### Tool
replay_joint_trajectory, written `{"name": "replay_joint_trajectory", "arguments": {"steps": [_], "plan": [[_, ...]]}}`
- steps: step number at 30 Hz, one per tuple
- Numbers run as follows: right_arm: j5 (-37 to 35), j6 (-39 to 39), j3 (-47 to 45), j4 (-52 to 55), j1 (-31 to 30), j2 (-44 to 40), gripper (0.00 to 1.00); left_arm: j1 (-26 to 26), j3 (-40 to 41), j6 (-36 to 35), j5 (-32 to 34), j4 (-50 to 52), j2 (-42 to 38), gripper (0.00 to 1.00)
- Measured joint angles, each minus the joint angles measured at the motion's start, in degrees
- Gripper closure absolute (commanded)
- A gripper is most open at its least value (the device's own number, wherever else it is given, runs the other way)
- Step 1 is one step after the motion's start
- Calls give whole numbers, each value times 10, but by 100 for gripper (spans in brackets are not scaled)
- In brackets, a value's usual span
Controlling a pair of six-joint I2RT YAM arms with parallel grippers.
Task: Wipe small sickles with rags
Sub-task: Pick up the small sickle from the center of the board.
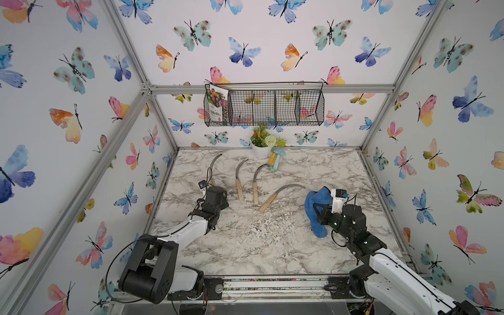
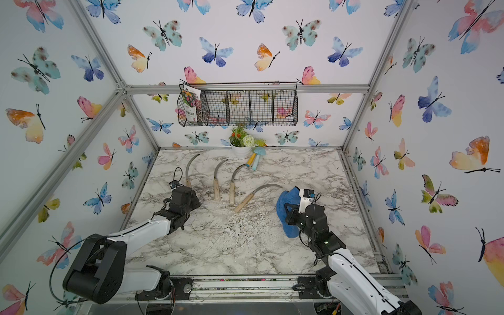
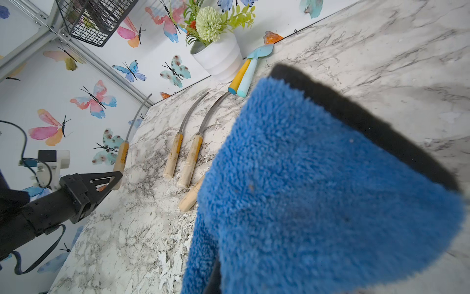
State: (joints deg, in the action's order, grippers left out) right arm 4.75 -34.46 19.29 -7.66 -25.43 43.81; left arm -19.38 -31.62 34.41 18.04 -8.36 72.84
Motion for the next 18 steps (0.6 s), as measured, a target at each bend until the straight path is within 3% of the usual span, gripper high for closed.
{"name": "replay_joint_trajectory", "arguments": {"steps": [11,18], "plan": [[-26,-9,0,41,0,-70,98,-67,33,-112,-90,-10,-162,100],[-56,-14,0,80,0,-113,98,-207,11,-213,-103,-17,-125,100]]}}
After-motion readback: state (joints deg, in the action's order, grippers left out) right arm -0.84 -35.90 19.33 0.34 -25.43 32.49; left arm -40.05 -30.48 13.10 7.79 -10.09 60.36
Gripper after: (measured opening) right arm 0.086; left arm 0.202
